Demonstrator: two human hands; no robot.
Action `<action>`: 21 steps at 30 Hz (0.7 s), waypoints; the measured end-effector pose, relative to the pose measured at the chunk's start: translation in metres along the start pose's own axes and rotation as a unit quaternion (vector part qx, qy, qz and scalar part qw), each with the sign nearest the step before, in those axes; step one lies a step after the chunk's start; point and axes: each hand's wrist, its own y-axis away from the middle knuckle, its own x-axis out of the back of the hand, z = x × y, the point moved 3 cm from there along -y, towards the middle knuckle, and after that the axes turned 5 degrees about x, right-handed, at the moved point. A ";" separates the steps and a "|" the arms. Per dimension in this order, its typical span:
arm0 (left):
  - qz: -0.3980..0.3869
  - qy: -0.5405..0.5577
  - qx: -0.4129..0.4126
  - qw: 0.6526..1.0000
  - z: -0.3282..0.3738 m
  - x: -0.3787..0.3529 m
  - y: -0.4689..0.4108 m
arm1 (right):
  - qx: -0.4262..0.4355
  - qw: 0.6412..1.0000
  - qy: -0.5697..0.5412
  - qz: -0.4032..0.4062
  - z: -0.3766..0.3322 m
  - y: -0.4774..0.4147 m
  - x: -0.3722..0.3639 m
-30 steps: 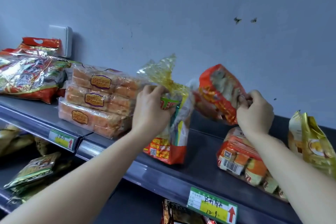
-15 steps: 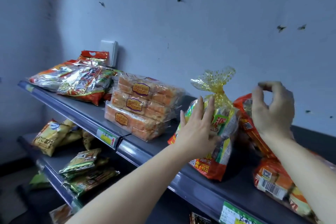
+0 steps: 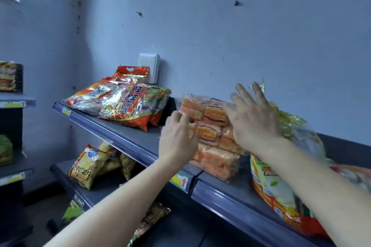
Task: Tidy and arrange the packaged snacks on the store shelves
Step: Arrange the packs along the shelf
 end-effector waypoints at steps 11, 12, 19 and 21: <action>-0.327 0.101 0.139 0.929 -0.110 -0.030 -0.049 | -0.152 0.976 -0.079 -0.137 -0.050 -0.060 -0.039; -0.325 0.129 0.145 0.925 -0.112 -0.032 -0.051 | -0.163 0.974 -0.074 -0.136 -0.048 -0.059 -0.041; -0.273 0.095 0.068 0.955 -0.086 -0.039 -0.042 | -0.239 0.957 -0.118 -0.118 -0.025 -0.058 -0.060; -0.253 0.082 0.006 0.964 -0.062 -0.037 -0.027 | -0.273 0.944 -0.139 -0.125 -0.017 -0.050 -0.069</action>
